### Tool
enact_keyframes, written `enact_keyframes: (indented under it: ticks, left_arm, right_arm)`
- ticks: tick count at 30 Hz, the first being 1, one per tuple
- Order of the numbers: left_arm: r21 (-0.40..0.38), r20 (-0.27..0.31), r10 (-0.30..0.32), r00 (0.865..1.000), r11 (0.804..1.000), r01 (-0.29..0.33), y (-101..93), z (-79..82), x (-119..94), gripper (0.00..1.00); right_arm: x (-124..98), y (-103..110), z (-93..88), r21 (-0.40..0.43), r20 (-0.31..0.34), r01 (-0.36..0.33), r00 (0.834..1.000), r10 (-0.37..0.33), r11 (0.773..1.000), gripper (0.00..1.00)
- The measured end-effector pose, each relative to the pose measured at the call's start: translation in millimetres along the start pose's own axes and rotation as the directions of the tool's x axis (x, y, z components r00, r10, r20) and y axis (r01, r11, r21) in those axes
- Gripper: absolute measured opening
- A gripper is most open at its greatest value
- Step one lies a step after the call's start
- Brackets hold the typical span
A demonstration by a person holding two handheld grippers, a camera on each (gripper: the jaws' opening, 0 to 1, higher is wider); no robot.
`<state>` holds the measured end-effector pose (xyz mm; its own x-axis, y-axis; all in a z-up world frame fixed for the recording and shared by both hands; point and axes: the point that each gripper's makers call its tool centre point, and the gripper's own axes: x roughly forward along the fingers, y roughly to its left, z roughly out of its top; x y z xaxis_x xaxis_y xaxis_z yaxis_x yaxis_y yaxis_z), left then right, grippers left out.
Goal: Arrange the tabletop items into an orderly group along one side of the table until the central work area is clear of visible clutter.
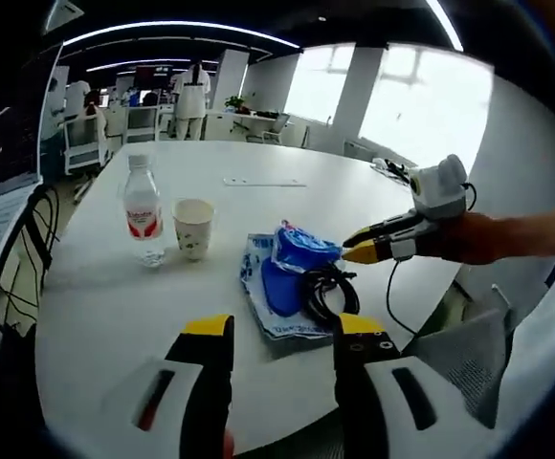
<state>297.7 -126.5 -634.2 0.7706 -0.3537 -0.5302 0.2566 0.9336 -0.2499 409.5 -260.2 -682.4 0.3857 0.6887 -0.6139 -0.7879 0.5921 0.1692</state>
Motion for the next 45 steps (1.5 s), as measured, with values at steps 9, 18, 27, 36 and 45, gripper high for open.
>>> enact_keyframes:
  ticks: [9, 18, 27, 36, 45]
  left_arm:
    - [0.000, -0.061, -0.060, 0.996, 0.998, 0.060, -25.7, -12.3, 23, 0.37]
    - [0.026, -0.127, -0.099, 0.987, 0.994, 0.103, -37.8, -16.8, 50, 0.34]
    - [0.052, -0.188, -0.125, 0.974, 0.989, 0.137, -45.3, -23.5, 77, 0.33]
    - [0.028, -0.217, -0.120, 0.969, 0.991, 0.129, -42.6, -27.4, 102, 0.26]
    - [-0.023, -0.228, -0.055, 0.972, 0.998, 0.051, -27.4, -28.5, 121, 0.18]
  right_arm:
    - [-15, -20, -30.0, 0.094, -0.016, 0.047, 0.999, -0.046, 0.994, 0.21]
    - [-20, -26, -64.4, 0.147, -0.066, 0.060, 0.997, -0.051, 0.987, 0.21]
    - [-26, -29, -81.2, 0.205, -0.073, 0.066, 0.996, -0.052, 0.977, 0.20]
    - [-19, -26, -86.5, 0.294, -0.057, 0.070, 0.997, -0.056, 0.953, 0.18]
    - [-9, -24, -90.3, 0.394, -0.049, 0.087, 0.996, -0.074, 0.915, 0.15]
